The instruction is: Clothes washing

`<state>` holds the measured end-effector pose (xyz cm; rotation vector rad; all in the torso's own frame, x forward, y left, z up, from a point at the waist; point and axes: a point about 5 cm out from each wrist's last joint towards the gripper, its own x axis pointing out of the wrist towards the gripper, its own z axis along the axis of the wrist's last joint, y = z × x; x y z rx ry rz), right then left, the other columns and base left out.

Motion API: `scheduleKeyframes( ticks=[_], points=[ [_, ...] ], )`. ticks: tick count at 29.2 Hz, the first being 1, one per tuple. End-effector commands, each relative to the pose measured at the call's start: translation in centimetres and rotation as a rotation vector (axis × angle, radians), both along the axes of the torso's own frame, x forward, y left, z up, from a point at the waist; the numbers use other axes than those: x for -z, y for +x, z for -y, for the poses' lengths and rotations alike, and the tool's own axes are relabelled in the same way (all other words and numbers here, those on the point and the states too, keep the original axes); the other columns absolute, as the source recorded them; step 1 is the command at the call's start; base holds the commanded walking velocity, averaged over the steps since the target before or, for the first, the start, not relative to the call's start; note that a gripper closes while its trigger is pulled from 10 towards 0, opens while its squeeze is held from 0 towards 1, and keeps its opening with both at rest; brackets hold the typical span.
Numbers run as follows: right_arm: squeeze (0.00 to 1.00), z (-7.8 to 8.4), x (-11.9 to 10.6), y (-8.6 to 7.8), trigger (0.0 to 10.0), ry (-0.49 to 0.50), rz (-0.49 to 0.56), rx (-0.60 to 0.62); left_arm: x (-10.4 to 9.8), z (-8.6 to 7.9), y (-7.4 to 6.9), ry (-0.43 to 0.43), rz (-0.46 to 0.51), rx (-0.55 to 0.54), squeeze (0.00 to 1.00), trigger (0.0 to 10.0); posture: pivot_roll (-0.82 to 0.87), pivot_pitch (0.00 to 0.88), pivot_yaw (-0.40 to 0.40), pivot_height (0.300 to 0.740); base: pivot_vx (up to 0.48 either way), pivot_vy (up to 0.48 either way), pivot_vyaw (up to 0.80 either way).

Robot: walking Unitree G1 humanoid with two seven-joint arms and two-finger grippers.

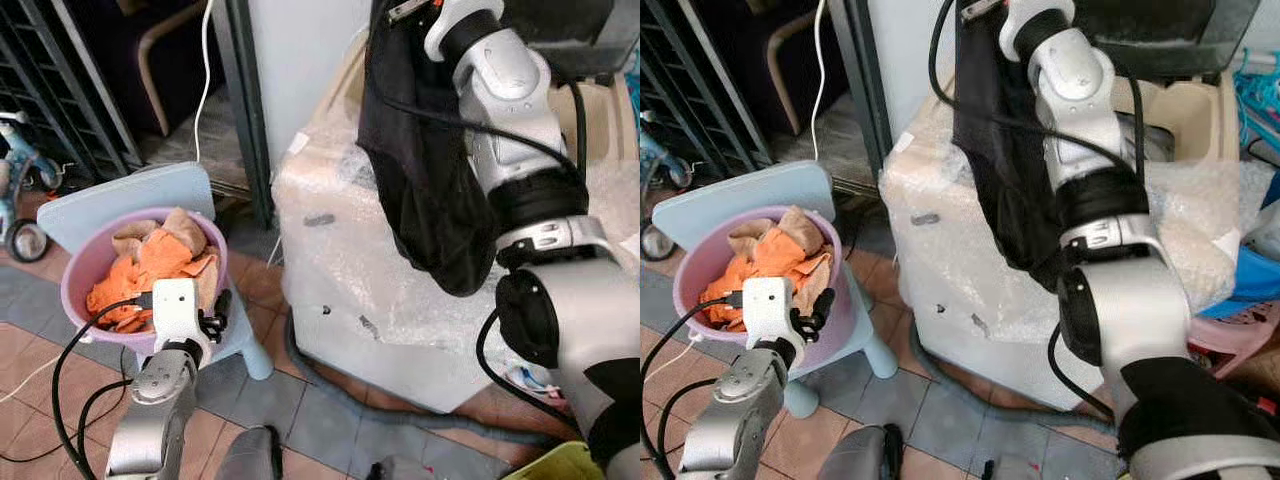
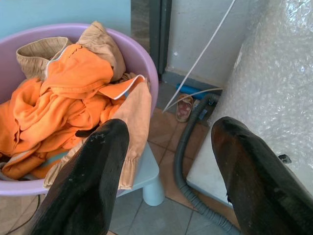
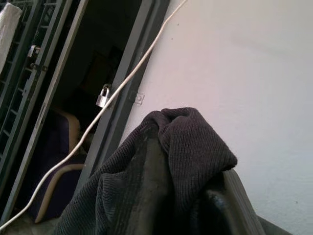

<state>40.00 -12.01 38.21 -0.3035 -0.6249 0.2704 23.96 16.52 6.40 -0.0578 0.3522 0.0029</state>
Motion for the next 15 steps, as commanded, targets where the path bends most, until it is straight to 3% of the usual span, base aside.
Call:
scheduleKeyframes(
  ticks=[1, 2, 5, 6, 7, 8, 9, 11, 13, 14, 15],
  points=[
    [0.00, 1.6, -0.2, 0.4, 10.0, 0.051, -0.020, 0.058, -0.3, 0.2, 0.1, 0.004, 0.006, 0.002, 0.00, 10.0, -0.01, 0.081, 0.008, 0.740, 0.000, 0.000, 0.00],
    [0.00, 2.2, -1.1, 0.6, 10.0, 0.057, -0.017, 0.117, -0.4, 0.2, 0.1, 0.004, 0.005, -0.001, 0.00, 10.0, -0.01, 0.084, 0.003, 0.740, 0.000, 0.000, 0.00],
    [0.00, 7.4, -3.7, 0.5, 10.0, 0.205, -0.045, 0.406, -0.3, 0.1, -0.3, -0.002, -0.004, -0.025, 0.00, 10.0, 0.00, 0.094, -0.009, 0.740, 0.000, 0.000, 0.00],
    [0.00, 7.4, -3.7, 0.5, 10.0, 0.205, -0.045, 0.406, -0.3, 0.1, -0.3, -0.002, -0.004, -0.025, 0.00, 10.0, 0.00, 0.094, -0.009, 0.740, 0.000, 0.000, 0.00],
    [0.00, 10.2, -4.1, 0.0, 10.0, 0.277, -0.047, 0.509, -0.3, 0.1, -0.5, -0.004, -0.009, -0.030, 0.00, 10.0, 0.00, 0.098, -0.011, 0.740, 0.000, 0.000, 0.00],
    [0.00, 11.2, -4.1, -0.2, 10.0, 0.291, -0.043, 0.544, -0.2, 0.1, -0.5, -0.005, -0.009, -0.031, 0.00, 10.0, 0.00, 0.098, -0.011, 0.740, 0.000, 0.000, 0.00],
    [0.00, 11.2, -4.1, -0.2, 10.0, 0.291, -0.043, 0.544, -0.2, 0.1, -0.5, -0.005, -0.009, -0.031, 0.00, 10.0, 0.00, 0.098, -0.011, 0.740, 0.000, 0.000, 0.00],
    [0.00, 14.1, -3.0, -0.7, 10.0, 0.283, -0.066, 0.613, -0.1, 0.2, -0.6, -0.010, -0.016, -0.027, 0.00, 10.0, -0.01, 0.105, -0.010, 0.740, 0.000, 0.000, 0.00],
    [0.00, 15.0, -1.6, -0.5, 10.0, 0.263, -0.114, 0.628, -0.1, 0.3, -0.5, -0.012, -0.019, -0.020, 0.00, 10.0, -0.01, 0.107, -0.009, 0.740, 0.000, 0.000, 0.00],
    [0.00, 15.2, 0.4, -0.1, 10.0, 0.204, -0.183, 0.609, -0.1, 0.4, -0.5, -0.014, -0.019, -0.017, 0.00, 10.0, -0.02, 0.108, -0.007, 0.740, 0.000, 0.000, 0.00],
    [0.00, 15.2, 0.4, -0.1, 10.0, 0.204, -0.183, 0.609, -0.1, 0.4, -0.5, -0.014, -0.019, -0.017, 0.00, 10.0, -0.02, 0.108, -0.007, 0.740, 0.000, 0.000, 0.00]
  ],
)
